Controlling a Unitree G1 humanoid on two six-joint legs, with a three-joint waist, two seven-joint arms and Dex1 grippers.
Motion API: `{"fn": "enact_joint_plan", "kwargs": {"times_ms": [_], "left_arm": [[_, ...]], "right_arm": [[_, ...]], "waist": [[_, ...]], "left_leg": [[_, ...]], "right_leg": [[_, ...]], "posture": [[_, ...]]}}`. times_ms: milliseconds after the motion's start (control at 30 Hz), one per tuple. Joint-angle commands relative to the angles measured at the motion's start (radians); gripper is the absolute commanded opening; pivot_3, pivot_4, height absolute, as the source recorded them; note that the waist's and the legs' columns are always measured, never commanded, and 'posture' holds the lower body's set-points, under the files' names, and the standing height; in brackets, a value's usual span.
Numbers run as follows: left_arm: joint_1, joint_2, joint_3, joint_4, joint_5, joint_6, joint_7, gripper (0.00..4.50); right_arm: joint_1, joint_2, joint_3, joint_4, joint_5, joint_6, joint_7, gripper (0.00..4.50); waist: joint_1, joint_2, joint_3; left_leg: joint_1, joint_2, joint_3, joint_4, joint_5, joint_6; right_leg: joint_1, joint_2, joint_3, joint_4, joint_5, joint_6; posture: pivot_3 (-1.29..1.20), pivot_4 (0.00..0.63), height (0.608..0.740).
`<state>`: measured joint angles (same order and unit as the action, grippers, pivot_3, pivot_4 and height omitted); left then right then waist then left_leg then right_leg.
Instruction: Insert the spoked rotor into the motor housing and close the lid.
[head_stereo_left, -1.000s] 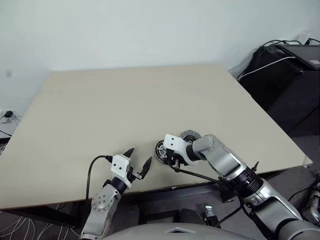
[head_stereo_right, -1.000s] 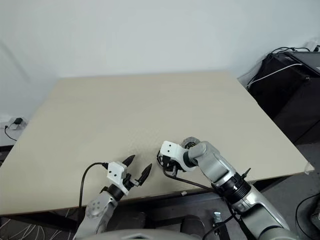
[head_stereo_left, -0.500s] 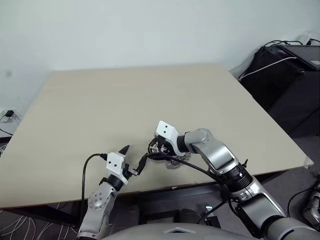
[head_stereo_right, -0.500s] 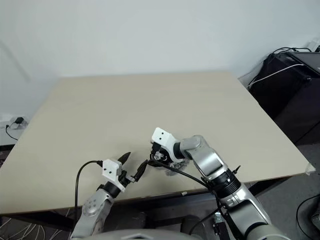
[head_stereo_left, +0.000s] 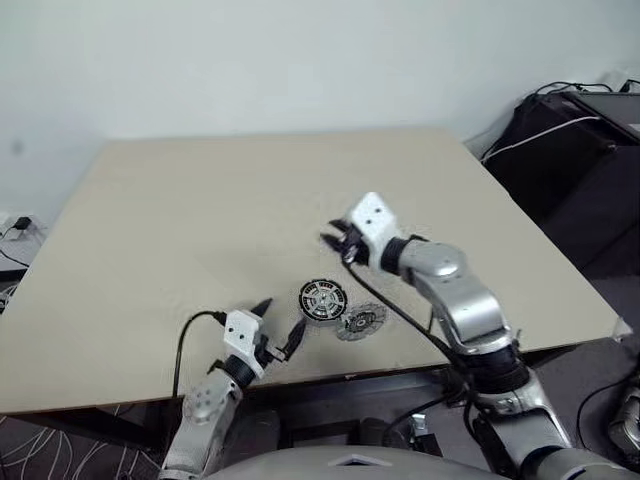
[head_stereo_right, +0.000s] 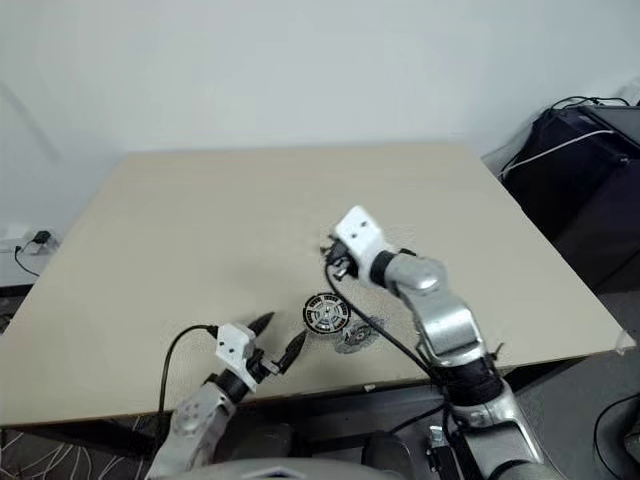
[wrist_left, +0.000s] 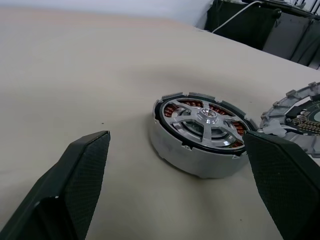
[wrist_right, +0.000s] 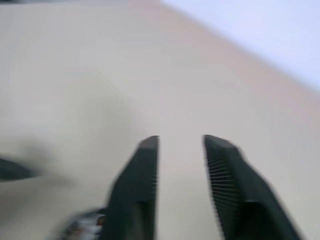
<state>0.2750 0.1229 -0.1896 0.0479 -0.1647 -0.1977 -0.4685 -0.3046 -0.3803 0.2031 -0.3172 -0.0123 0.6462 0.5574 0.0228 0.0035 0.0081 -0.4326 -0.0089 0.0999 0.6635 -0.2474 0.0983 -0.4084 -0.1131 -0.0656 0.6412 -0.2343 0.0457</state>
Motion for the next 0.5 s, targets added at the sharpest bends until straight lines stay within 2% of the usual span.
{"fn": "enact_joint_plan", "kwargs": {"times_ms": [33,167,267,500], "left_arm": [[-0.020,0.006,0.006,-0.029,-0.002,-0.011,-0.006,4.50],[-0.028,0.012,0.005,-0.025,-0.004,-0.009,-0.017,4.50],[-0.039,0.016,0.005,-0.022,-0.008,-0.011,-0.027,4.50],[-0.035,0.057,0.017,-0.023,0.001,-0.070,-0.063,4.50]], "right_arm": [[0.104,-0.104,-0.055,-0.023,-0.091,-0.036,-0.067,0.14],[0.223,-0.227,-0.066,-0.043,-0.125,-0.032,-0.045,0.06],[0.305,-0.275,-0.093,-0.046,-0.119,-0.009,-0.035,0.06],[0.457,-0.305,-0.138,-0.053,-0.014,-0.078,0.066,0.06]], "waist": [[0.002,0.003,0.001],[-0.006,0.006,0.003],[-0.008,0.005,0.003],[-0.005,0.004,0.004]], "left_leg": [[0.000,0.000,0.000,0.000,0.000,0.000],[0.001,0.000,0.001,0.000,0.000,0.000],[0.001,0.002,0.001,0.001,0.000,0.000],[0.002,0.002,0.001,0.002,0.000,0.001]], "right_leg": [[0.000,0.000,0.000,0.000,0.000,0.000],[0.000,0.000,0.000,0.001,0.000,0.000],[0.000,0.001,0.000,0.001,0.000,0.000],[0.002,0.001,-0.001,0.001,-0.001,0.001]], "posture": [[0.00,0.000,0.740],[0.00,0.000,0.740],[0.00,0.000,0.740],[0.00,0.000,0.740]]}}
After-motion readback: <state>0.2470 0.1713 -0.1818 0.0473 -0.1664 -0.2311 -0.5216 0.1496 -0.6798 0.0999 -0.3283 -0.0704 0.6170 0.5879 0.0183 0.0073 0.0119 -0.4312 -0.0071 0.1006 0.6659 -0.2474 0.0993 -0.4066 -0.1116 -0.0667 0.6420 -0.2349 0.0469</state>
